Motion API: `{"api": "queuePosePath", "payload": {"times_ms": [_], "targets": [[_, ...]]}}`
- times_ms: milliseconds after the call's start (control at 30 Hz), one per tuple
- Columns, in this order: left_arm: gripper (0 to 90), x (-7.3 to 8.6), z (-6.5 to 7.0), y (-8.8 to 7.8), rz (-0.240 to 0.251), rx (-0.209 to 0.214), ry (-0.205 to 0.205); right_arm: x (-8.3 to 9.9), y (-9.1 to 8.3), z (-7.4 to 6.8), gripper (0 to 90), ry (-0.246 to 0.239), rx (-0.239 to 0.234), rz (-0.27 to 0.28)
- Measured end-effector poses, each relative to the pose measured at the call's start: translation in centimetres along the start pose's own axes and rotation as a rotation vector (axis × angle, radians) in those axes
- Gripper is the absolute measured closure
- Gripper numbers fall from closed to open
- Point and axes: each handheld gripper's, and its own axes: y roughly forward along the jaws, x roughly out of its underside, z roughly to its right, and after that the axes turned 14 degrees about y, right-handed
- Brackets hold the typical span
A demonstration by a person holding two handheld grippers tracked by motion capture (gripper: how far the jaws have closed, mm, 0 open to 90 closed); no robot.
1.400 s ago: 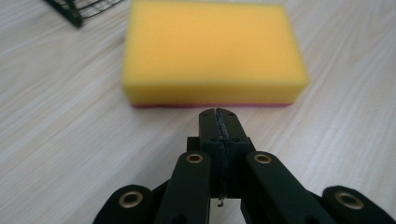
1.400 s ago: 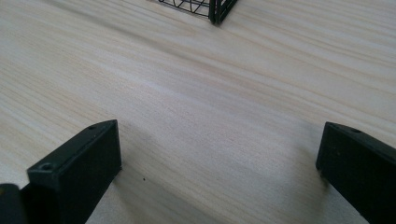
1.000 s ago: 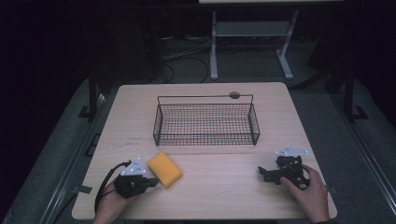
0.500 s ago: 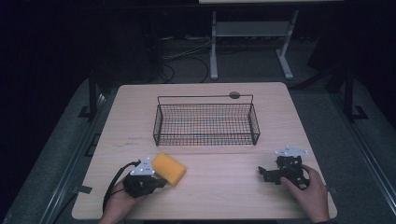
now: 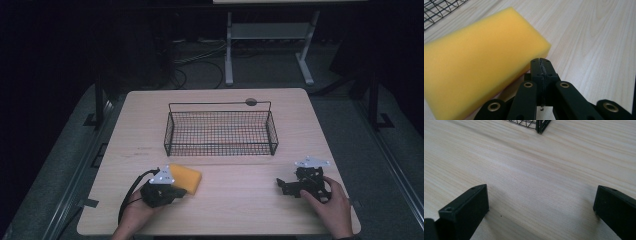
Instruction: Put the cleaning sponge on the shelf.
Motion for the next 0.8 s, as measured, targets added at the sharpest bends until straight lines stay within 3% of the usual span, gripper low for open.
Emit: {"api": "queuePosePath", "payload": {"times_ms": [300, 533, 667, 800], "targets": [[89.7, -0.5, -0.5, 0.4, 0.004, -0.002, -0.002, 0.0, 0.0, 0.0, 0.0, 0.001, 0.0, 0.0], [89.7, -0.3, -0.7, -1.2, 0.051, 0.002, -0.022, 0.0, 0.0, 0.0, 0.0, 0.0, 0.0, 0.0], [89.7, 0.0, -1.3, -2.4, 0.07, -0.027, -0.045, 0.0, 0.0, 0.0, 0.0, 0.0, 0.0, 0.0], [89.7, 0.3, -3.0, -3.9, 0.099, -0.087, -0.068, 0.0, 0.0, 0.0, 0.0, 0.001, 0.0, 0.0]]}}
